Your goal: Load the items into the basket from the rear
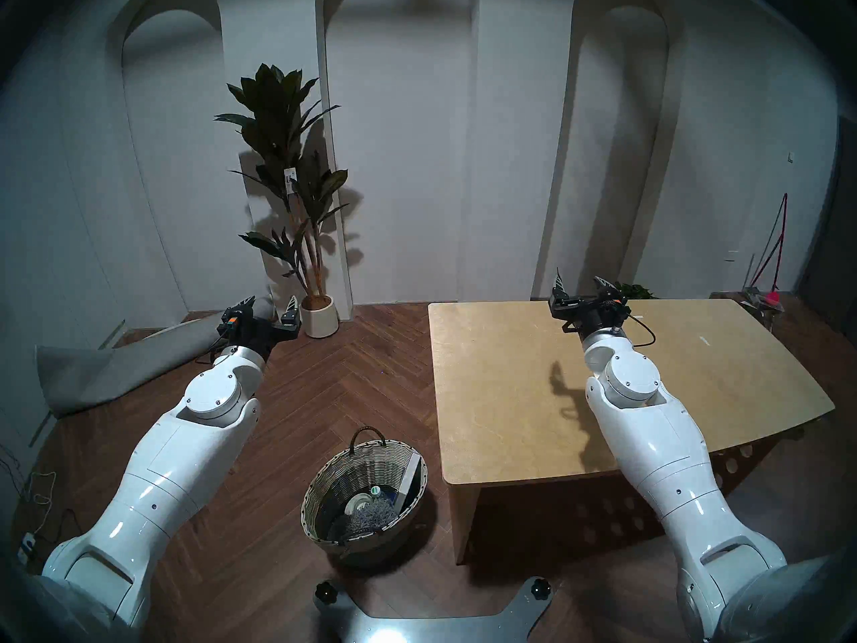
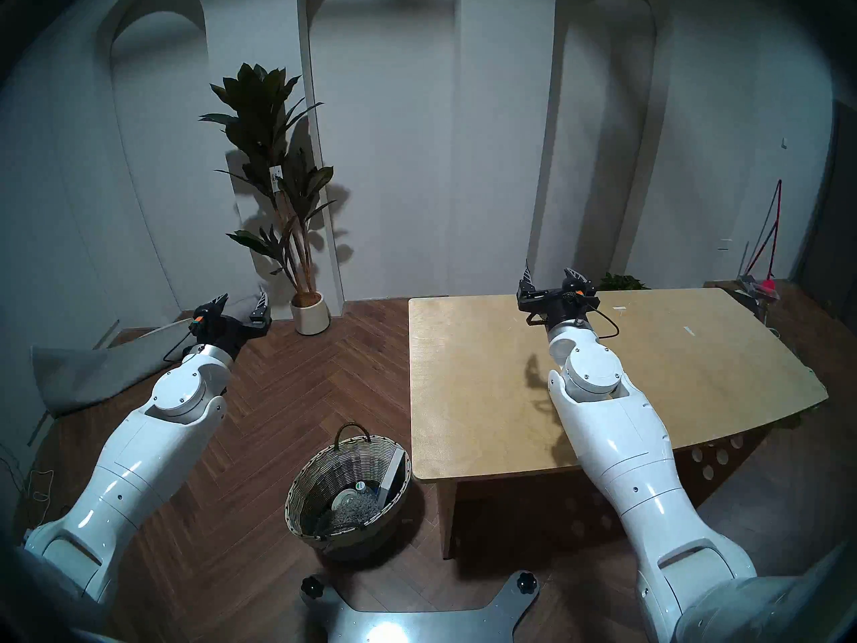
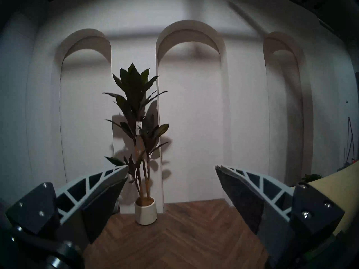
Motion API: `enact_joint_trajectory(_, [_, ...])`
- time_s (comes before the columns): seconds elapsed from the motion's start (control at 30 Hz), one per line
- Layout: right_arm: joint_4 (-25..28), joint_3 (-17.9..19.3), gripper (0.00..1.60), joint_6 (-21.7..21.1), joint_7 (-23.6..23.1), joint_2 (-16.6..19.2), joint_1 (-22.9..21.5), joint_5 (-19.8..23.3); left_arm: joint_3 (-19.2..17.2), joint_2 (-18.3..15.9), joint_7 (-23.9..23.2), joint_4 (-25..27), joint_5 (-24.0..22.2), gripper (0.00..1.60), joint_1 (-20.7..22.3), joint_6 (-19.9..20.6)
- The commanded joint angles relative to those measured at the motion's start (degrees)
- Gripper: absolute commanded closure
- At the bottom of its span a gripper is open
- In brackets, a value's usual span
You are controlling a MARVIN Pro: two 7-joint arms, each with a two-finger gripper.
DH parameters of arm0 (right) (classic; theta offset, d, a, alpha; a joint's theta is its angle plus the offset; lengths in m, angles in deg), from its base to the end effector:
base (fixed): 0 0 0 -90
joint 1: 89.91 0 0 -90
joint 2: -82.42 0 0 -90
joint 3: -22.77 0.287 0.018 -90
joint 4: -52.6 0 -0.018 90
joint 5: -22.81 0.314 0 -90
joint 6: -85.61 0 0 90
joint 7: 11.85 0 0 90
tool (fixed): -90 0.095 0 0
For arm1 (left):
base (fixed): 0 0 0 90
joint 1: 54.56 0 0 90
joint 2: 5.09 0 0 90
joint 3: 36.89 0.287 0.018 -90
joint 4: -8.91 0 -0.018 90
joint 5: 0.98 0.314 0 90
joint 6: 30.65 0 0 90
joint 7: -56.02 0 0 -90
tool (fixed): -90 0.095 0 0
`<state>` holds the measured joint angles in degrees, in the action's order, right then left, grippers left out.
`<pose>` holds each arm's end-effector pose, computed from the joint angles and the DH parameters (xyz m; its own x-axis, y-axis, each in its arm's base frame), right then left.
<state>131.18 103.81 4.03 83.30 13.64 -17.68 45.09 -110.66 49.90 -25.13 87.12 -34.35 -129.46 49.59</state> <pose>0.5058 -0.0878 -0.2256 -0.2127 -0.0046 0.9771 -0.0177 -0.9998 -0.0086 0.4847 0.1413 -0.2504 -0.1087 -0.0563 0.9925 0.0418 -0.9978 -0.0520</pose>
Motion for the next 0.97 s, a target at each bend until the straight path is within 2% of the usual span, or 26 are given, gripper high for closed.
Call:
enact_joint_trajectory(0.0, [1.1,0.7,0.00,-1.0,-2.2,0.7,0.2,2.2,0.4,0.7,0.7,0.3,1.5,0.00,2.8,-0.6])
enact_joint_trajectory(0.1, [1.0,0.2,0.00,-1.6,-2.9,0.9,0.1,2.4,0.7,0.6,0.9,0.4,2.3,0.00,2.4,-0.5])
enact_joint_trajectory(0.17, [0.7,-0.2,0.00,1.2,-2.6,0.6,0.6,1.0,0.6,0.6,0.3,0.6,2.1,0.00,2.1,-1.0])
enact_joint_trajectory(0.93, [0.4,0.1,0.00,1.7,-3.1,0.3,0.6,0.6,0.2,0.9,0.3,0.6,2.6,0.00,2.0,-1.0])
